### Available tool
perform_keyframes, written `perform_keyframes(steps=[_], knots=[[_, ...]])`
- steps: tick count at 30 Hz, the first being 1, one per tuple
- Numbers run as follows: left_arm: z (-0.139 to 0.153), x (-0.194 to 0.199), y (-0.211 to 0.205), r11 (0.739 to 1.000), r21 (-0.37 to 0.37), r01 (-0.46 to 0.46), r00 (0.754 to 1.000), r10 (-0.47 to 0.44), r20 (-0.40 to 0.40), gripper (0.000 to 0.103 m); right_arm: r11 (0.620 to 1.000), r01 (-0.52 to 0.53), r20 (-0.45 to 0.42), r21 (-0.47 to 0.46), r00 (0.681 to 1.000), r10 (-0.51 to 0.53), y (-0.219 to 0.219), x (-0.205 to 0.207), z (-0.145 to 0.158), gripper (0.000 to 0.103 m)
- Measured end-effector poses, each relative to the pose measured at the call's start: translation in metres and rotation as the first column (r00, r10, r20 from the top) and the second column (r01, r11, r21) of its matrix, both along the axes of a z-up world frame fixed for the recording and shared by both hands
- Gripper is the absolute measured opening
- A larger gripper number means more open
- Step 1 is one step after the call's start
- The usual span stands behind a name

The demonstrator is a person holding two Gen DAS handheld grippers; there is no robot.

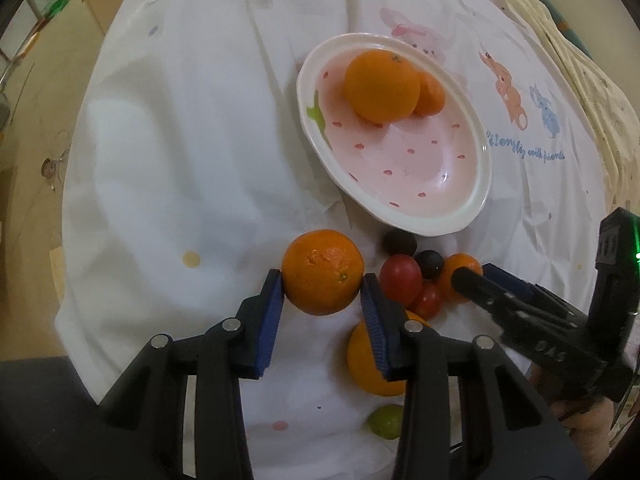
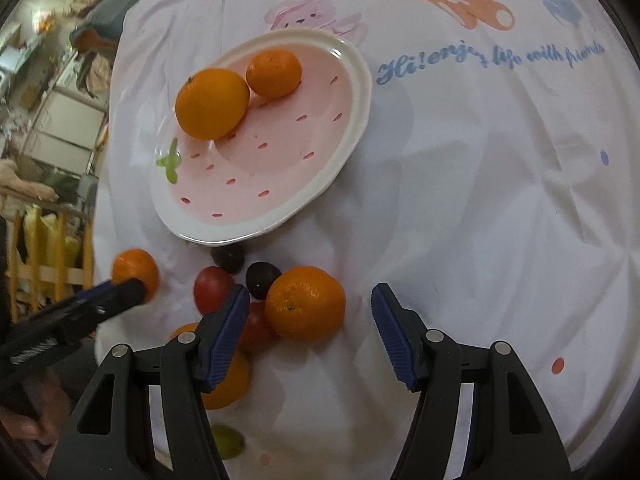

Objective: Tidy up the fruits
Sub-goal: 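Grasp an orange with the left tool while the right tool grasps another orange, then lift both held oranges onto the pink plate and open both tools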

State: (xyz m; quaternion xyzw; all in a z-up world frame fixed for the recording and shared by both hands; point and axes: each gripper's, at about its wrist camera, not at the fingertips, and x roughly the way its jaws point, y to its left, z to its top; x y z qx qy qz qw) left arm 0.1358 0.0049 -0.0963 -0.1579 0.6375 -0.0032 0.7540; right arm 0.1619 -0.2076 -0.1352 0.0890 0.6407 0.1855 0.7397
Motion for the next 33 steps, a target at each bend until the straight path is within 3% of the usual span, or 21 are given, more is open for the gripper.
perform_keyframes(steps=[10, 12, 15, 27, 33], knots=[[0.0, 0.001, -0.001, 1.0, 0.015, 0.001, 1.0, -0.001, 0.015, 0.035, 0.997, -0.052, 0.017, -0.06, 0.998, 0.053, 0.005, -0.002, -0.002, 0.057], [-0.001, 0.001, 0.0, 1.0, 0.024, -0.003, 1.0, 0.003, 0.013, 0.035, 0.996, -0.074, 0.015, -0.04, 0.997, 0.074, 0.006, -0.002, 0.0, 0.045], [-0.001, 0.001, 0.001, 0.999, 0.031, -0.007, 1.0, 0.006, 0.011, 0.035, 0.995, -0.088, 0.031, -0.055, 0.995, 0.09, 0.008, -0.003, 0.003, 0.045], [0.005, 0.0, 0.003, 0.995, 0.095, -0.009, 0.998, 0.004, 0.055, 0.035, 0.999, -0.02, 0.06, 0.03, 0.998, 0.018, -0.016, -0.009, 0.025, 0.044], [0.011, -0.004, 0.015, 0.997, 0.054, -0.051, 0.994, 0.046, 0.1, 0.035, 0.998, 0.002, 0.08, 0.057, 0.997, -0.006, -0.021, -0.015, 0.036, 0.044]])
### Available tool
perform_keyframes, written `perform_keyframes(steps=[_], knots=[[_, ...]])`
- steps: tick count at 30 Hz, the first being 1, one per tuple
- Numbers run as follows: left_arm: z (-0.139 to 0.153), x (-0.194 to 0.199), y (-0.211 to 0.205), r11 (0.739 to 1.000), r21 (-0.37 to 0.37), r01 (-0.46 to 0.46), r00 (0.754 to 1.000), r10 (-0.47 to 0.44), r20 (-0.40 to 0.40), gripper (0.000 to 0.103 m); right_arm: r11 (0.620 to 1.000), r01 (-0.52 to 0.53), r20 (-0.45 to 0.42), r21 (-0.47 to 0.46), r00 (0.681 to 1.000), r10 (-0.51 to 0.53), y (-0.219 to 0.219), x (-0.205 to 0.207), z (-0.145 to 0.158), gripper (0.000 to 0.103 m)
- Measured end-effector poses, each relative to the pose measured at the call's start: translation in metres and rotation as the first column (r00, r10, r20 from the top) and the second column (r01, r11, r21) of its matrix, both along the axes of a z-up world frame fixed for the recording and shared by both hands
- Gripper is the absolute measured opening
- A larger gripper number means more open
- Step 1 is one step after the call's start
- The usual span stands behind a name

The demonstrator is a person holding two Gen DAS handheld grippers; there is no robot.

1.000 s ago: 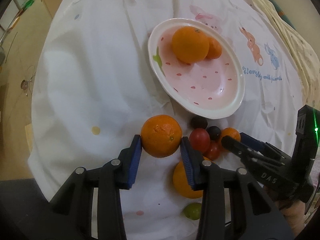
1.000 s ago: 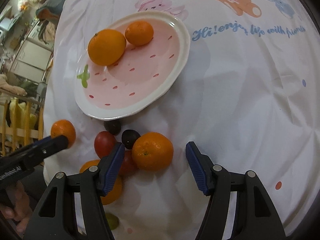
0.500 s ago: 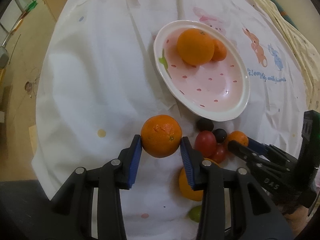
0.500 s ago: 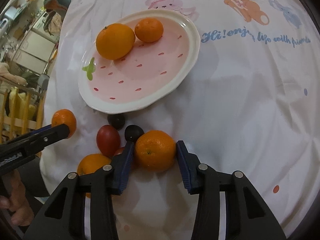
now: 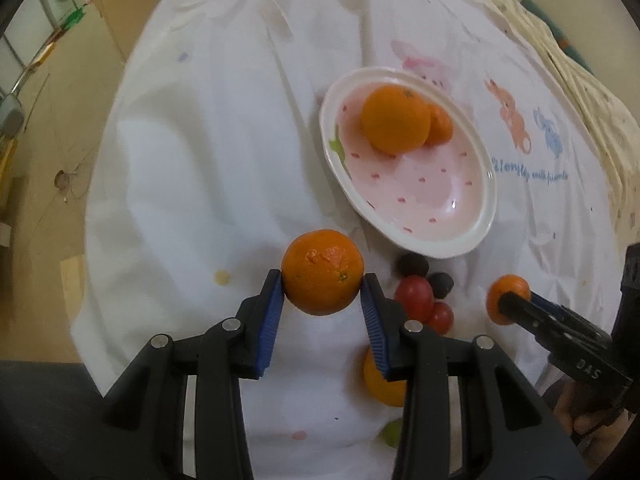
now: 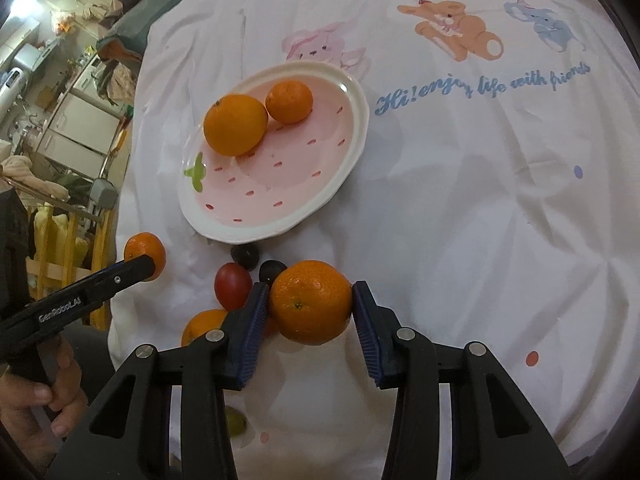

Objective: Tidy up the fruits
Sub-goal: 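Lift both held oranges onto the pink plate and open both tools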

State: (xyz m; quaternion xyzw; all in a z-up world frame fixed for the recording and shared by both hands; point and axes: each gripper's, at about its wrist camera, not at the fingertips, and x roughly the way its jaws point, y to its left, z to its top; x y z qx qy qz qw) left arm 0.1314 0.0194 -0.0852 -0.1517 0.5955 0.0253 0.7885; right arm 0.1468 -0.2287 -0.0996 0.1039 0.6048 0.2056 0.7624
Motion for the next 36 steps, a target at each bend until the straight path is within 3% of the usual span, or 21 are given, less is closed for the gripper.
perform_keyframes(steps=[8, 11, 17, 21, 25, 28, 36], knots=[[0.012, -0.001, 0.001, 1.0, -0.013, -0.001, 0.999, 0.001, 0.046, 0.035, 0.994, 0.067, 0.026, 0.087, 0.997, -0.07, -0.015, -0.008, 0.028, 0.044], [0.021, -0.002, -0.005, 0.999, -0.023, 0.034, 0.996, -0.032, 0.085, 0.035, 0.991, 0.069, 0.039, 0.114, 0.996, -0.074, -0.013, -0.011, 0.044, 0.044], [0.04, -0.005, -0.011, 0.992, 0.037, 0.125, 0.974, -0.129, 0.188, 0.035, 0.988, 0.08, 0.042, 0.13, 0.995, -0.086, -0.022, -0.01, 0.06, 0.044], [0.035, -0.001, 0.001, 0.994, 0.022, 0.103, 0.981, -0.105, 0.163, 0.035, 0.988, 0.093, 0.046, 0.122, 0.994, -0.1, -0.033, -0.008, 0.068, 0.044], [0.036, 0.008, 0.01, 0.996, 0.055, 0.07, 0.988, -0.077, 0.134, 0.035, 0.969, 0.143, 0.052, 0.202, 0.986, -0.157, -0.049, 0.008, 0.068, 0.044], [0.044, 0.014, 0.015, 0.998, 0.039, 0.048, 0.992, -0.052, 0.116, 0.035, 0.962, 0.166, 0.035, 0.218, 0.983, -0.178, -0.057, 0.019, 0.06, 0.044], [0.06, 0.055, 0.009, 0.998, 0.023, 0.061, 0.989, -0.063, 0.131, 0.035, 0.96, 0.14, 0.02, 0.241, 0.989, -0.149, -0.064, 0.072, 0.052, 0.044]])
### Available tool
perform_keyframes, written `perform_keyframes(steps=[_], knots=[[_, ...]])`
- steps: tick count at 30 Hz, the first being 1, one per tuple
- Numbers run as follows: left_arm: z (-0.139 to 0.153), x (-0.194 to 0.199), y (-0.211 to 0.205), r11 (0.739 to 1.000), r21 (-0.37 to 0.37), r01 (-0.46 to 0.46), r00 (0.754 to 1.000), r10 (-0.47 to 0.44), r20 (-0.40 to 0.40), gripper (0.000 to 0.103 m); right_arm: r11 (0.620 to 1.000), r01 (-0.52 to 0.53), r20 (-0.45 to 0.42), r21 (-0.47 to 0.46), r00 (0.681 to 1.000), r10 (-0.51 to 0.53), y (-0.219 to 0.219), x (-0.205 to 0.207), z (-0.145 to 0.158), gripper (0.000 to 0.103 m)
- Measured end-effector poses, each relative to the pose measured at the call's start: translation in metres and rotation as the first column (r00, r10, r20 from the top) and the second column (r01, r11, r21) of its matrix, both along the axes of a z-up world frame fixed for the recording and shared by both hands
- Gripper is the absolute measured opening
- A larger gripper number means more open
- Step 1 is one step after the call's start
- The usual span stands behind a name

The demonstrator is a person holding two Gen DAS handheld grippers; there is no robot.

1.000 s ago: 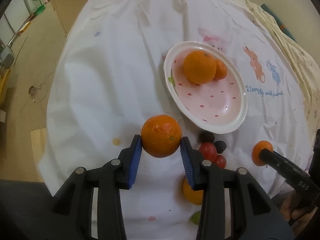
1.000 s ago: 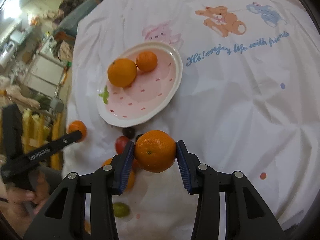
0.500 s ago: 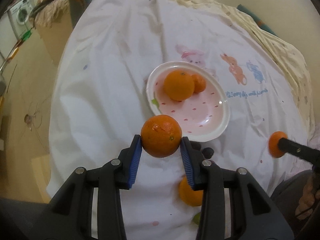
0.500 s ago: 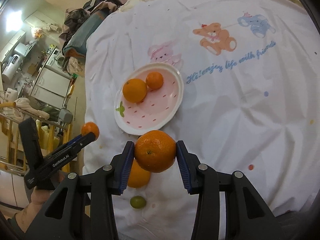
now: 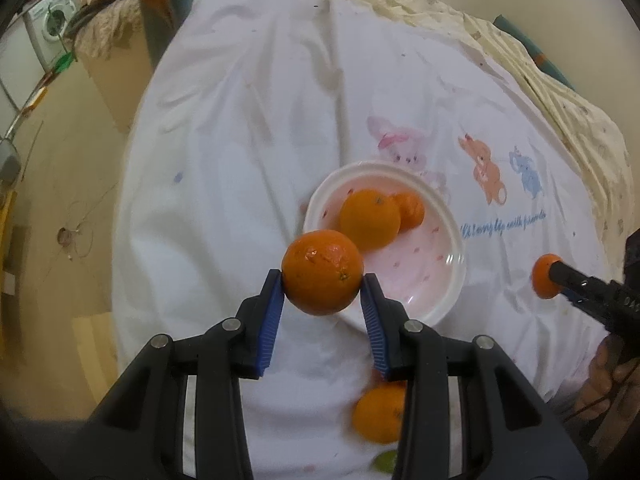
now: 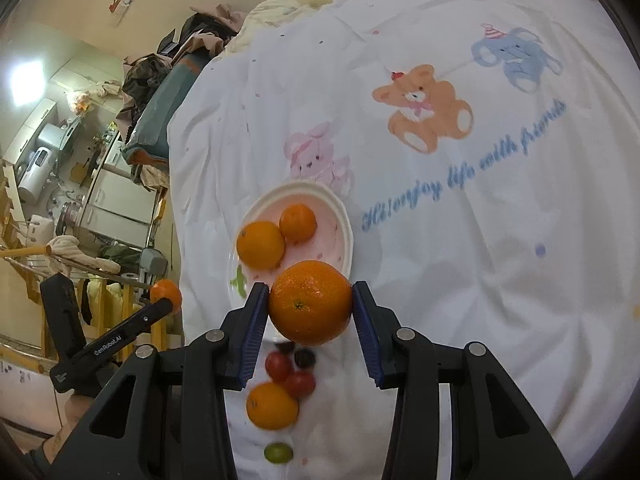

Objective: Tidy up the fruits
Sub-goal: 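Lift both held oranges onto the pink plate and open both tools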

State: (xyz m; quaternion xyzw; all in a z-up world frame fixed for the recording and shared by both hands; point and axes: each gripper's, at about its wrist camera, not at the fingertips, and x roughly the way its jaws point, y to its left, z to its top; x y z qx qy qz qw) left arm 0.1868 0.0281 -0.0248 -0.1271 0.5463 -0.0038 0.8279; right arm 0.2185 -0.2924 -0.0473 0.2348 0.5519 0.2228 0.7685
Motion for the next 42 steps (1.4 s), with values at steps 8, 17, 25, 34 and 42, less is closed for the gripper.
perform_keyframes(steps=[8, 17, 25, 34, 42], knots=[[-0.019, 0.067, -0.009, 0.999, -0.023, 0.029, 0.999, -0.03, -0.038, 0.035, 0.996, -0.086, -0.017, -0.031, 0.996, 0.085, 0.041, 0.054, -0.022, 0.044], [-0.061, 0.097, -0.01, 0.997, -0.082, 0.016, 0.99, -0.027, -0.137, 0.035, 0.991, -0.132, -0.134, -0.028, 0.983, 0.127, 0.083, 0.083, -0.079, 0.045], [-0.062, 0.135, -0.035, 0.989, -0.141, 0.048, 0.987, -0.069, -0.142, 0.036, 0.991, -0.127, -0.147, -0.034, 0.982, 0.121, 0.085, 0.084, -0.091, 0.047], [-0.085, 0.145, -0.054, 0.988, -0.15, 0.035, 0.973, -0.068, -0.219, 0.036, 0.991, -0.128, -0.163, -0.03, 0.979, 0.122, 0.068, 0.069, -0.092, 0.055], [-0.08, 0.141, -0.055, 0.992, -0.118, 0.044, 0.973, -0.07, -0.221, 0.073, 0.988, -0.146, -0.114, -0.038, 0.983, 0.141, 0.065, 0.052, -0.078, 0.069]])
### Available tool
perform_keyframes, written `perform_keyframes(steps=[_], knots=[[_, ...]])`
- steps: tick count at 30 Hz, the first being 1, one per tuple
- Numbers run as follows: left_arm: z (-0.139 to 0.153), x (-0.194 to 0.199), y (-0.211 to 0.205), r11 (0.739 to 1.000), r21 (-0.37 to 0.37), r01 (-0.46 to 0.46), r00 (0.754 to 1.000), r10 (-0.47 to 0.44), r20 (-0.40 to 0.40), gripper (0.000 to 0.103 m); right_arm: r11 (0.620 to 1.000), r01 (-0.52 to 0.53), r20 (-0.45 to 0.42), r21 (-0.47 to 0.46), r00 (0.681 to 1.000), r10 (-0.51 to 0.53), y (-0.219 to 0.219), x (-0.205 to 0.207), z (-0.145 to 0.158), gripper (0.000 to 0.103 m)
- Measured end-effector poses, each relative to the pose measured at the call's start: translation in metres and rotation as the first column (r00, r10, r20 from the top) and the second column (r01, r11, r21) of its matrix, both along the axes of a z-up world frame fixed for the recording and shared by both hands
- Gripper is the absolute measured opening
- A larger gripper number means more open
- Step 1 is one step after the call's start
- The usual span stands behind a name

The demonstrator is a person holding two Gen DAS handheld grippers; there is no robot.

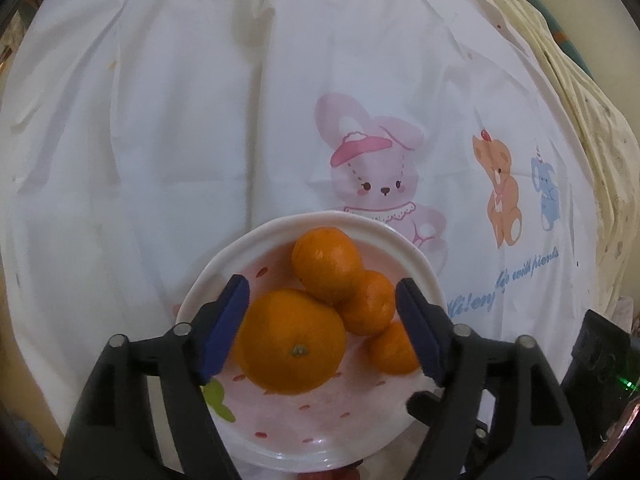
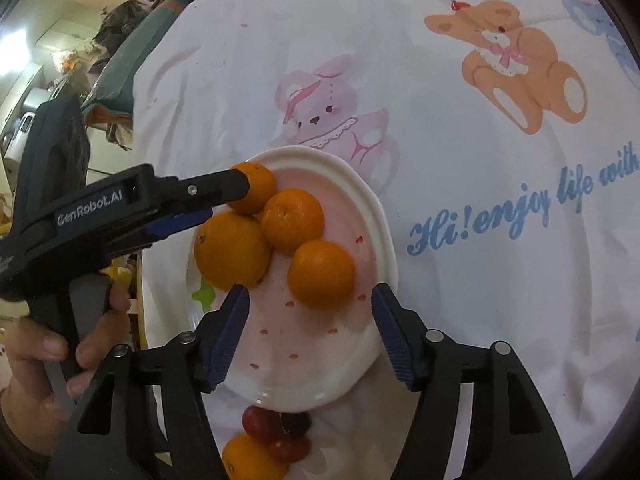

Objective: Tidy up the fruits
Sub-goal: 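Lift both held oranges onto the pink plate and open both tools, then withdraw both tools from the plate toward the remaining small fruit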

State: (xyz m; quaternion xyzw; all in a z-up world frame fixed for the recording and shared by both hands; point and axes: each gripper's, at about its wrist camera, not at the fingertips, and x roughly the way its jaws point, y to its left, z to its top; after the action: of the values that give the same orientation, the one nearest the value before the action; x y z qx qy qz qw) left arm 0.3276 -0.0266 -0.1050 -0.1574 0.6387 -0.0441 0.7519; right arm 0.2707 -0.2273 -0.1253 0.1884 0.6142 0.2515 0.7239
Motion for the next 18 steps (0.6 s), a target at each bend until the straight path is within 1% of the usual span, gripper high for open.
perform_keyframes(steps=[2, 3, 4, 6, 9, 15, 18], knots=[[0.005, -0.005, 0.004, 1.0, 0.013, 0.002, 1.0, -0.002, 0.015, 0.074, 1.0, 0.002, 0.017, -0.003, 1.0, -0.002, -0.004, -0.005, 0.006, 0.081], [0.01, -0.009, 0.007, 1.0, 0.029, -0.001, 0.999, 0.0, 0.032, 0.076, 1.0, 0.002, 0.031, -0.001, 1.0, -0.002, -0.005, -0.007, 0.01, 0.083], [0.014, -0.013, 0.01, 0.999, 0.041, -0.005, 0.999, 0.003, 0.047, 0.081, 1.0, -0.001, 0.052, 0.003, 0.999, 0.001, -0.008, -0.011, 0.014, 0.084], [0.024, -0.022, 0.016, 0.997, 0.069, -0.02, 0.996, 0.013, 0.092, 0.085, 1.0, 0.001, 0.071, -0.002, 0.997, 0.0, -0.011, -0.015, 0.019, 0.085], [0.038, -0.034, 0.02, 0.996, 0.091, -0.021, 0.991, 0.009, 0.136, 0.086, 1.0, 0.018, 0.079, 0.006, 0.997, -0.019, -0.018, -0.023, 0.026, 0.085], [0.053, -0.058, 0.025, 0.993, 0.115, -0.025, 0.985, 0.005, 0.171, 0.087, 0.999, 0.045, 0.1, 0.008, 0.994, -0.046, -0.026, -0.037, 0.036, 0.086], [0.06, -0.074, 0.027, 0.993, 0.114, -0.022, 0.981, -0.001, 0.195, 0.087, 0.998, 0.059, 0.103, 0.031, 0.993, -0.062, -0.031, -0.047, 0.038, 0.086]])
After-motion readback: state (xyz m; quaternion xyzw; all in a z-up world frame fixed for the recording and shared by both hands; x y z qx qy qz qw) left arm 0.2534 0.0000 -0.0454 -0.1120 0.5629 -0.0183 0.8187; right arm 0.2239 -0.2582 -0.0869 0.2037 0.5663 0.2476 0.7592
